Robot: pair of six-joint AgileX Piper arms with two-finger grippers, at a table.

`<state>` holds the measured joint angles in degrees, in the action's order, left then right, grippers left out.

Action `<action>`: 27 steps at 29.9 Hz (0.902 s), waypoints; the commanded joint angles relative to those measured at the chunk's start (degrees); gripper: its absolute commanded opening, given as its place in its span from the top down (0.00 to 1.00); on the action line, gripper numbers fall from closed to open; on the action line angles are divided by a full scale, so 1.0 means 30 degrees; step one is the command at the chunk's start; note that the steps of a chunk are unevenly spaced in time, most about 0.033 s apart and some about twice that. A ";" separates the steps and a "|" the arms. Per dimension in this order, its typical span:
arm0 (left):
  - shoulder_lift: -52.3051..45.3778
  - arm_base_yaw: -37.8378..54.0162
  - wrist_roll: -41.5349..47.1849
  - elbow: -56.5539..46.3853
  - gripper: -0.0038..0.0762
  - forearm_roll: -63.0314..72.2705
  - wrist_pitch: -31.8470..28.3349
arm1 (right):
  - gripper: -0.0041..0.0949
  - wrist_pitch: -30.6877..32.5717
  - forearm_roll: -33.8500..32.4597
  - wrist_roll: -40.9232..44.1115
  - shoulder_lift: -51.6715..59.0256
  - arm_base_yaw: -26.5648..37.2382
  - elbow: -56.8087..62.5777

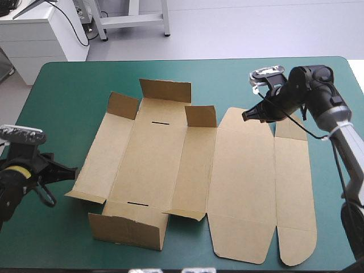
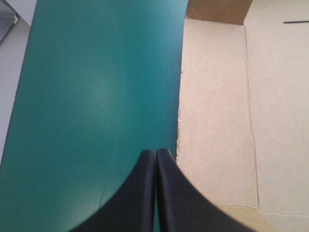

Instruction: Fold the box

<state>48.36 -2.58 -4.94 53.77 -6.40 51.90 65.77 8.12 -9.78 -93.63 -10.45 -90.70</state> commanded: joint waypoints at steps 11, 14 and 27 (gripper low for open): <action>0.9175 0.4515 -0.6125 0.4739 0.93 0.8457 0.6933 | 0.96 -0.1961 0.1385 -0.1091 0.6923 0.0479 0.5963; 1.0492 0.7321 -0.7858 0.4739 0.93 1.1710 0.7364 | 0.96 -0.1961 0.1352 -0.1053 0.8821 0.0479 0.6034; 1.4401 0.8900 -0.8543 0.5036 0.93 1.2744 0.7443 | 0.96 -0.1228 -0.0177 -0.0226 1.4045 0.0479 0.8735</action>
<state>92.37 23.96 -29.49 67.04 28.53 69.62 64.18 9.41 -11.33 -53.66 -9.30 -65.21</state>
